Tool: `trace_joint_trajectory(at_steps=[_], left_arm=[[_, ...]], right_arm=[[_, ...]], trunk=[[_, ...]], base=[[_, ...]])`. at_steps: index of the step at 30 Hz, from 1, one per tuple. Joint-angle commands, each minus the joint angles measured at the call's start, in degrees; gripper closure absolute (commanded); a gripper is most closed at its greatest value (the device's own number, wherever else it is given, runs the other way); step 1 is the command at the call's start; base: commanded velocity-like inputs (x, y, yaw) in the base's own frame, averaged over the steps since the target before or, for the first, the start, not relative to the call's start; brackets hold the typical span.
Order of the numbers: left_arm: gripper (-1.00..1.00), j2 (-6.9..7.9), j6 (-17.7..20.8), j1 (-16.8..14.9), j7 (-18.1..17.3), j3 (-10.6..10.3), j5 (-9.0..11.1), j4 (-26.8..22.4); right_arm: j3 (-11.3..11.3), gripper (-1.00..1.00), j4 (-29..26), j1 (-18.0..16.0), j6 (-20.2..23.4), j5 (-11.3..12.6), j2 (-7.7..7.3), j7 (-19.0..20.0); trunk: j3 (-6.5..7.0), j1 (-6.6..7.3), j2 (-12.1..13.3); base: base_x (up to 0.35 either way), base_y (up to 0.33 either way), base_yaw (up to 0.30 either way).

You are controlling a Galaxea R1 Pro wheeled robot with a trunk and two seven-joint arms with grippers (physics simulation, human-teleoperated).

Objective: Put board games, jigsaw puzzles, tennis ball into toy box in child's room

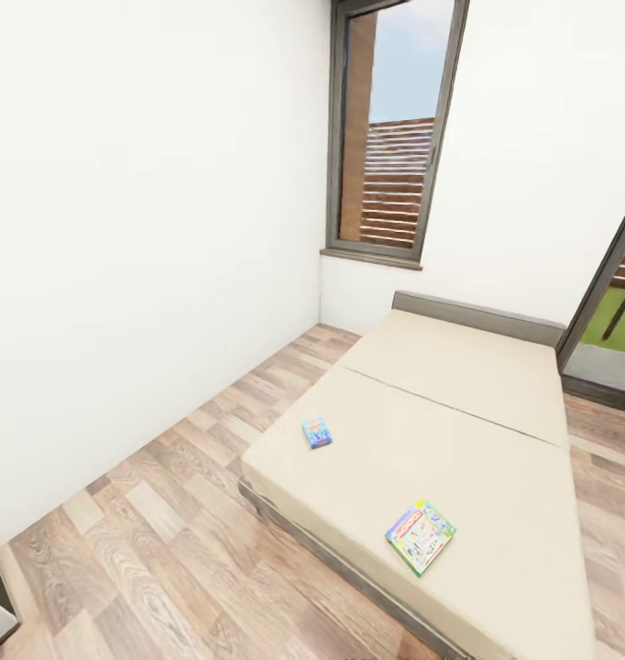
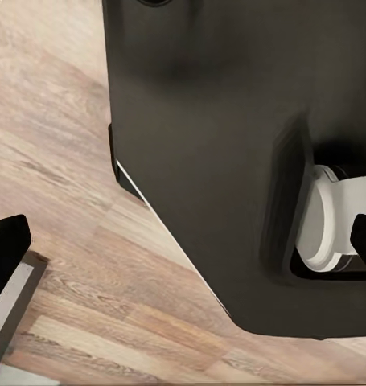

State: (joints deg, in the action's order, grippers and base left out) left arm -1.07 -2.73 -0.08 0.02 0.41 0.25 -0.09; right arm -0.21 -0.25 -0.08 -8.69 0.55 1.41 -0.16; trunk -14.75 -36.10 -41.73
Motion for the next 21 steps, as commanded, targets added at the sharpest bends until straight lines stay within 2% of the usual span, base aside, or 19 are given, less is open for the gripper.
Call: trace_joint_trajectory(at_steps=[1,7,13,18,21], left_arm=[[-1.00,-0.03,-0.11,-0.01,0.06,0.03,0.01,0.01],[-1.00,0.02,0.11,-0.07,1.27,-0.05,-0.07,-0.98],[-1.00,1.30,1.08,-0.36,3.97,-0.08,0.03,-6.69],[-1.00,1.81,2.43,-0.43,4.17,0.07,0.16,-8.02],[-1.00,1.59,2.69,-0.44,4.19,0.10,0.10,-8.24]], right_arm=[[0.00,-1.00,-0.01,-0.01,-0.13,0.06,0.00,-0.02],[0.03,-1.00,-0.05,-0.01,-0.14,-0.01,0.13,-0.02],[0.02,-1.00,-0.04,-0.01,-0.28,-0.02,0.14,-0.02],[0.04,-1.00,-0.08,-0.01,-0.45,-0.09,0.10,-0.02],[0.11,-1.00,-0.09,-0.01,-0.53,-0.21,0.15,0.01]], trunk=[[0.11,0.22,0.36],[1.17,1.53,2.77],[2.25,2.85,5.18],[3.15,3.95,7.18],[3.69,4.61,8.38]], base=[[0.000,0.000,-0.117],[0.000,0.000,-0.040],[0.000,0.000,-0.005],[0.000,0.000,0.000],[0.000,0.000,0.000]])
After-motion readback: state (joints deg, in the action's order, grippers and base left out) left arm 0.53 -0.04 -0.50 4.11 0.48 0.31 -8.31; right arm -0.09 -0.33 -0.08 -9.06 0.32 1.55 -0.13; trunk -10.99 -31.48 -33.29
